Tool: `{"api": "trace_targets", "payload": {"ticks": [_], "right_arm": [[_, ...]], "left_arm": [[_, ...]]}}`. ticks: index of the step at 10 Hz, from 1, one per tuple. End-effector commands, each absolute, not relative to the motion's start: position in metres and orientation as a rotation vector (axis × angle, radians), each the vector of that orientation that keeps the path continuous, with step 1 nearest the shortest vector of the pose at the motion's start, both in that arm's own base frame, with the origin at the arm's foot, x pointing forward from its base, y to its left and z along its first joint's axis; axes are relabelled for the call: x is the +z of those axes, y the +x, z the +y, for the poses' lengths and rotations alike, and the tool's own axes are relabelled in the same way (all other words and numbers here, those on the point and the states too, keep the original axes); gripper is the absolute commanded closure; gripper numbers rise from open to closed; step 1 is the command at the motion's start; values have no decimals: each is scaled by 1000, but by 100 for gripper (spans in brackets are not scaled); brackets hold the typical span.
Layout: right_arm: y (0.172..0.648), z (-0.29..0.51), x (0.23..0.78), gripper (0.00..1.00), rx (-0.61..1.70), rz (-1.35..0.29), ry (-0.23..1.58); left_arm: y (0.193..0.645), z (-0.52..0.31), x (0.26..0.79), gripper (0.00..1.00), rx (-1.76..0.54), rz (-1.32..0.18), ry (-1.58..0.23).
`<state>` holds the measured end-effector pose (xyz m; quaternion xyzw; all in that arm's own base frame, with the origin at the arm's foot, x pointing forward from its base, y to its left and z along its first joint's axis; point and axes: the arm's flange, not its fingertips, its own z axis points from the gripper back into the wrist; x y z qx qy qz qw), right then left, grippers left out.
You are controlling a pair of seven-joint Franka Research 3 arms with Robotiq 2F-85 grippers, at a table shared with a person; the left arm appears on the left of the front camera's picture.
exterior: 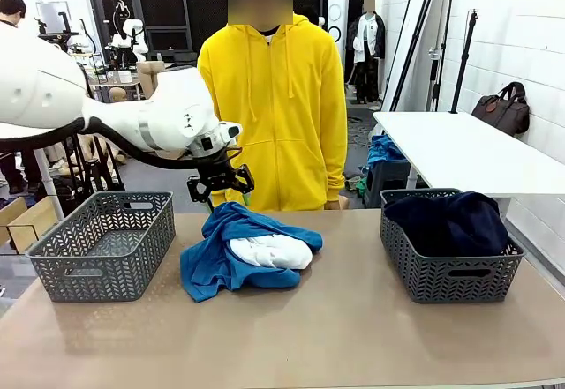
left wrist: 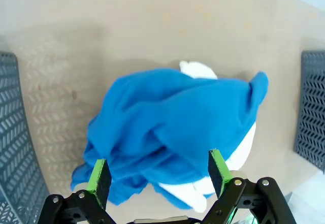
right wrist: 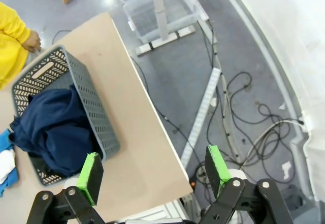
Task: Sort the tops and bottoms.
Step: Lift clothes from the center of the table with your left hand.
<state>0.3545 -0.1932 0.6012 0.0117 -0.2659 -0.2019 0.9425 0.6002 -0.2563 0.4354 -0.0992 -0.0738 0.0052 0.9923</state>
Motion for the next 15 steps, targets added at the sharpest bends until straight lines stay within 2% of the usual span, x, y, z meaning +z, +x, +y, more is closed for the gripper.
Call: {"api": "trace_targets", "payload": {"ticks": [1, 9, 10, 14, 15], "right_arm": [[353, -192, 600, 0, -414, -531, 12], [353, -192, 600, 0, -414, -531, 12], [353, -192, 600, 0, -414, -531, 12], [353, -192, 600, 0, -414, -531, 12], [353, -192, 600, 0, -414, -531, 12]], "left_arm": [[619, -266, 442, 0, 63, -189, -164], [631, -268, 410, 0, 80, -87, -73], [629, -268, 411, 16, 73, -85, -74], [627, -266, 414, 95, 74, -71, -86], [628, -265, 414, 100, 74, -69, -88]]}}
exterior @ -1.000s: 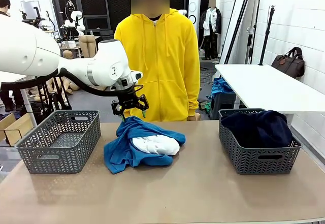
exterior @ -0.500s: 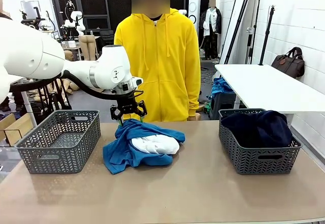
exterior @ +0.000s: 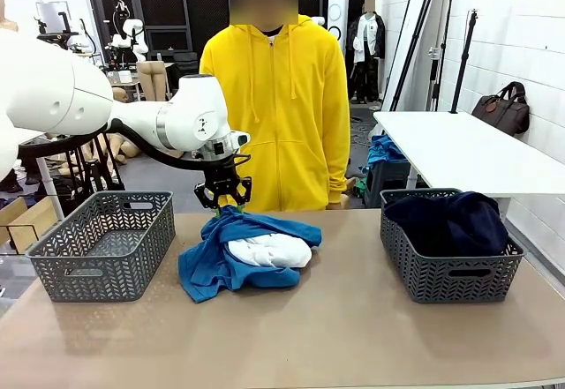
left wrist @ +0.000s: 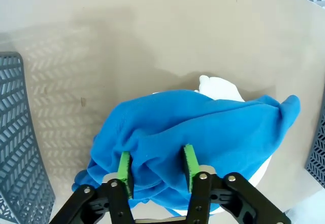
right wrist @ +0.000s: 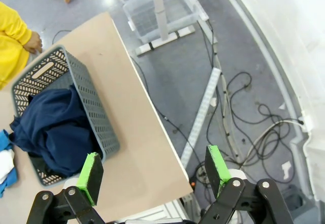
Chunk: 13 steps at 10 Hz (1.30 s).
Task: Sort the tops and bottoms.
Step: Lift clothes from the center of the table with your left hand.
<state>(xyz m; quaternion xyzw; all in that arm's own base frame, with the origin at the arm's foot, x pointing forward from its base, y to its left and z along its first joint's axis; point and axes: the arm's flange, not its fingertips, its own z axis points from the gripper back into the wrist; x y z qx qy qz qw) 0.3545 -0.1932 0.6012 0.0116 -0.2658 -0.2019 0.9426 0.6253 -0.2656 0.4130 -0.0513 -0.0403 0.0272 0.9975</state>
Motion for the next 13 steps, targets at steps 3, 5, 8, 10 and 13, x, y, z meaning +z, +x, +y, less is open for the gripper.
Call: {"api": "trace_targets", "payload": {"ticks": [3, 5, 8, 10, 13], "right_arm": [[353, -192, 600, 0, -414, -531, 12], [353, -192, 600, 0, -414, -531, 12], [353, -192, 600, 0, -414, -531, 12], [353, -192, 600, 0, -414, -531, 12], [353, -192, 600, 0, -414, -531, 12]], "left_arm": [[627, -266, 415, 100, 78, -53, -94], [624, -265, 420, 100, 70, -54, -103], [613, -268, 446, 100, 43, -56, -136], [592, -269, 494, 100, -1, -111, -176], [542, -286, 579, 100, -125, -240, -136]]}}
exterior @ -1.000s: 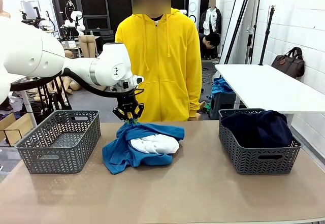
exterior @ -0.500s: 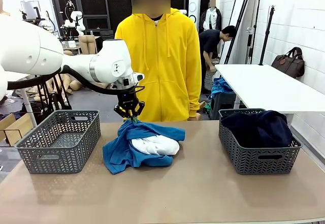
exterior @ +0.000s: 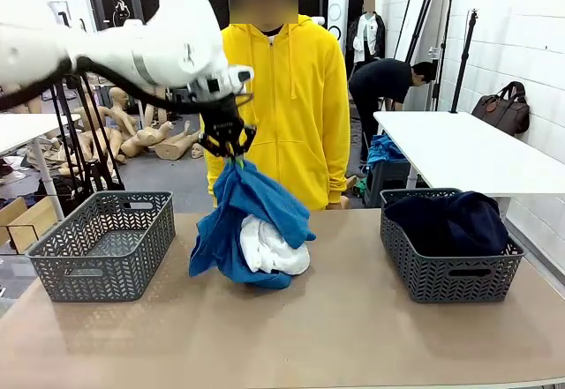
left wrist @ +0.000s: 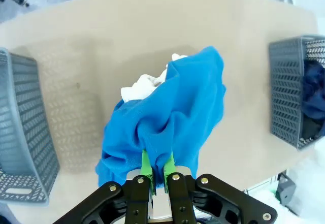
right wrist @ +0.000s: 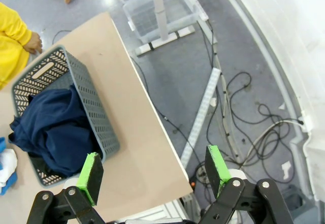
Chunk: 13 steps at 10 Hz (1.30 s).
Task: Sort the tops and bottoms.
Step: Lift clothes from the center of the table with your left hand.
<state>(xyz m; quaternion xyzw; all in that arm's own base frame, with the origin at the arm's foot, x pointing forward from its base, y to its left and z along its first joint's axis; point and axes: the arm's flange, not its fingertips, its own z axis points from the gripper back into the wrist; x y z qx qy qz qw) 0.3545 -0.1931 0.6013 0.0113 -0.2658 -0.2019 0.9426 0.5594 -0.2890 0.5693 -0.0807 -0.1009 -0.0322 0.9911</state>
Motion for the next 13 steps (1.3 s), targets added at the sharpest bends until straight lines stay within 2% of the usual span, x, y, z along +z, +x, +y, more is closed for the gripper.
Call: {"api": "trace_targets", "payload": {"ticks": [1, 4, 6, 11, 13], "right_arm": [[353, -192, 600, 0, -414, -531, 12], [353, -192, 600, 0, -414, -531, 12], [353, -192, 600, 0, -414, -531, 12], [353, -192, 600, 0, -414, -531, 12], [353, -192, 600, 0, -414, -531, 12]], "left_arm": [[527, -294, 598, 100, -161, -270, -128], [497, -312, 640, 100, -227, -330, -110], [478, -325, 681, 100, -221, -432, -90], [420, -351, 789, 100, -247, -452, -145], [390, -353, 827, 100, -210, -521, -161]]}}
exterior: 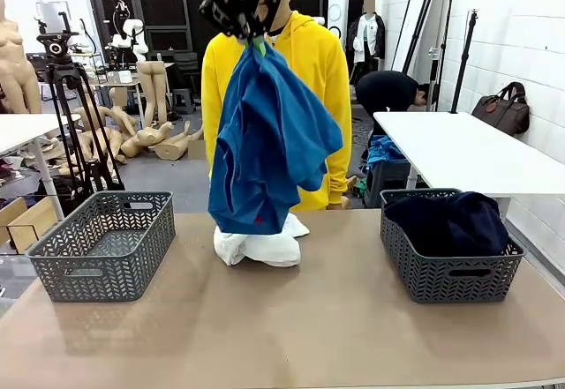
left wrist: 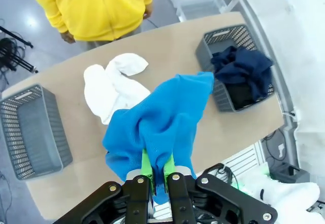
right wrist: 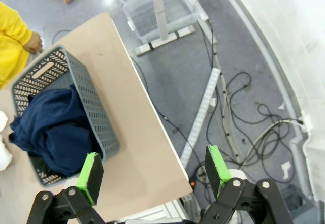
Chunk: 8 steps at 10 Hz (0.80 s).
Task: Sort the tops and bottoms.
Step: Lift clothes from the center of the table with your left hand, then sort the clothes according to human instructions.
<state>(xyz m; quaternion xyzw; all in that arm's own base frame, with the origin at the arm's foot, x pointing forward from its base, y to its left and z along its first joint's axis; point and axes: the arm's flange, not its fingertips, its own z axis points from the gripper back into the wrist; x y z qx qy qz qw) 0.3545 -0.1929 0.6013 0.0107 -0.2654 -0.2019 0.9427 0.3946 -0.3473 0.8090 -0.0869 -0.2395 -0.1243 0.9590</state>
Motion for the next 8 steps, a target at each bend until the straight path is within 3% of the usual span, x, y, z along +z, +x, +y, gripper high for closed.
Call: {"api": "trace_targets", "payload": {"ticks": [1, 5, 8], "right_arm": [[353, -192, 600, 0, -414, -531, 12], [353, -192, 600, 0, -414, -531, 12], [353, -192, 600, 0, -414, -531, 12]], "left_arm": [[377, -355, 853, 100, -197, -523, -185], [341, -349, 924, 100, -135, -604, -234], [333, -337, 899, 100, -160, -594, -244]]}}
